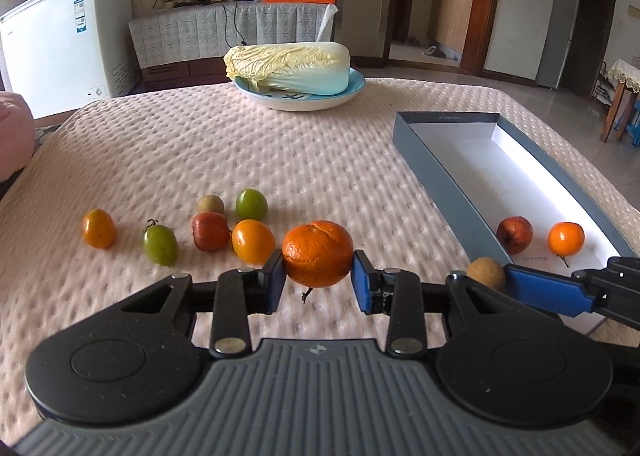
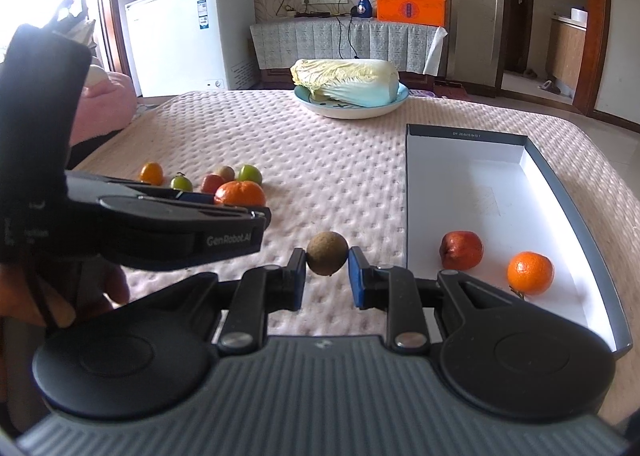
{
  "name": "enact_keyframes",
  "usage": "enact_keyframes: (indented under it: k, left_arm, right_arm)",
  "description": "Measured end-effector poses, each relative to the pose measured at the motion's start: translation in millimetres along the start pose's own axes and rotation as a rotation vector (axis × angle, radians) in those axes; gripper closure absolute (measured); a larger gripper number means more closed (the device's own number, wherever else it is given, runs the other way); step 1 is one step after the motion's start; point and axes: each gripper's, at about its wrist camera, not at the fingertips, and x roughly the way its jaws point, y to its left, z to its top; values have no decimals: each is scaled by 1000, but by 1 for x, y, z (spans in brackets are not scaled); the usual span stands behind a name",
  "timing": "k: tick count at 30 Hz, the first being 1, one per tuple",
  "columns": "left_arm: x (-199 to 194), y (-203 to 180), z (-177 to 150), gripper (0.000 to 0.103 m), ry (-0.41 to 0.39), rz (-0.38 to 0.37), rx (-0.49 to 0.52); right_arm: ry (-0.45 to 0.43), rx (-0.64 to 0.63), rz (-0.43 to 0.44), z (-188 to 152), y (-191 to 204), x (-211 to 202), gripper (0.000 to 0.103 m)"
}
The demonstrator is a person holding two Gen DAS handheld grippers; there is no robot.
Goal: Organize fruits
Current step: 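Carry the tangerine and kiwi in both tools over the white box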
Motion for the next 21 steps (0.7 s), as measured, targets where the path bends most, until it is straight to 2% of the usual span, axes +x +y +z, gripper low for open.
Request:
enact_keyframes:
  k: [12,17,21]
  left_arm:
    - [-19,-1,-6,62,-16,46,-10]
    - [-28,-2,-10,63,-20,40,-16]
    - [-30,-3,-11,63,-24,38,-4]
  right_arm:
    - [-33,10,17,1,0,-23,77]
    - [-46,-5,5,7,-9,-37,77]
    - [-35,-59,62,8,-13,-42,77]
